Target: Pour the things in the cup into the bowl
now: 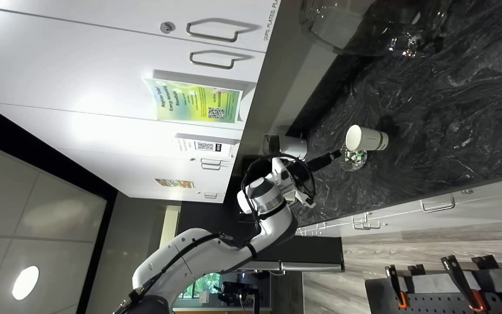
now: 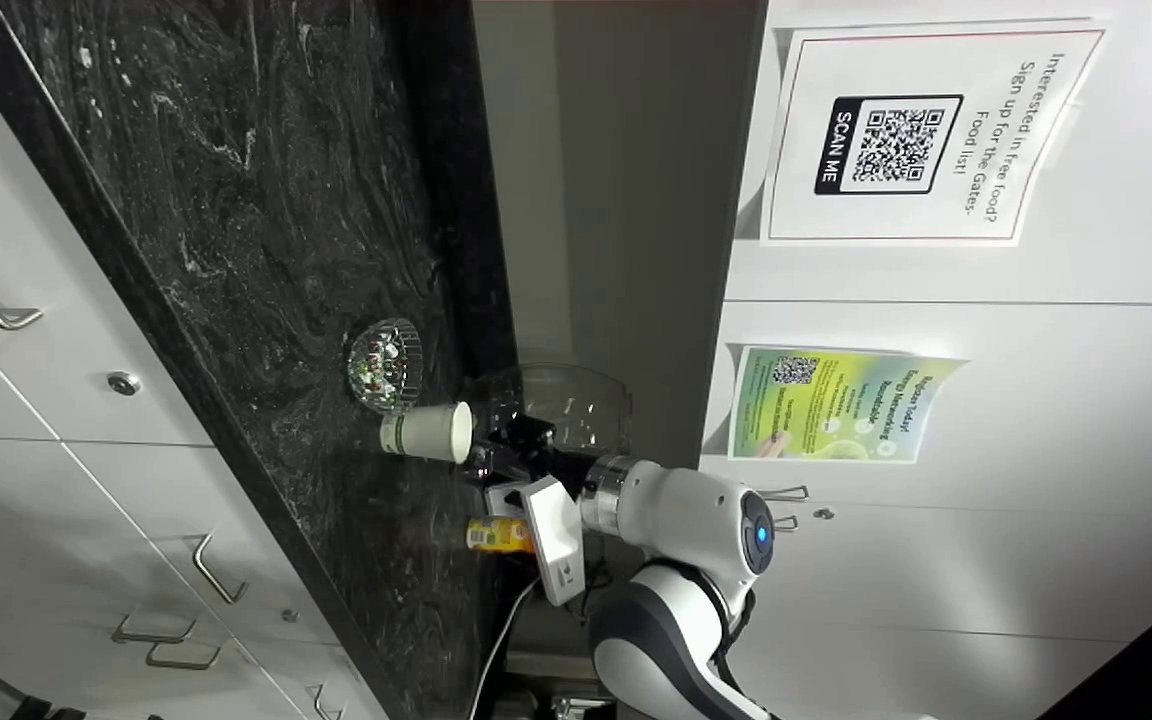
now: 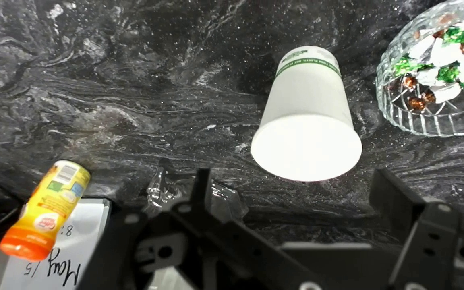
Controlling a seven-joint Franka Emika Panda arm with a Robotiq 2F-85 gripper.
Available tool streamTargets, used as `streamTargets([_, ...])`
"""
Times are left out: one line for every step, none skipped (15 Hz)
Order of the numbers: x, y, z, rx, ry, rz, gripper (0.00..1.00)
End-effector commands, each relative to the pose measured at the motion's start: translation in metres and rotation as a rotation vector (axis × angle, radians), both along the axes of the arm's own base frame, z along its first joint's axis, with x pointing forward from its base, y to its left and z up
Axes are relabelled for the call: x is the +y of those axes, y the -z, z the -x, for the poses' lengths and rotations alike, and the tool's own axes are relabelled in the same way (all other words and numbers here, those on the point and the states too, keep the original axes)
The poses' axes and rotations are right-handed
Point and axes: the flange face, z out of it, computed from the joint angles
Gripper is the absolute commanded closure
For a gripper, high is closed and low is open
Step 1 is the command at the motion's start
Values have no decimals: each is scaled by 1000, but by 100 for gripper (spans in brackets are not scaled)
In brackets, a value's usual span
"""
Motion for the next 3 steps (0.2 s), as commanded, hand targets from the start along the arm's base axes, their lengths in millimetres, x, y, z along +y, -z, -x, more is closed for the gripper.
streamTargets([3, -3, 3, -1, -5, 8, 0])
streamTargets([6, -5, 6, -2, -8, 14, 0])
streamTargets([8, -7, 8, -4, -11, 16, 0])
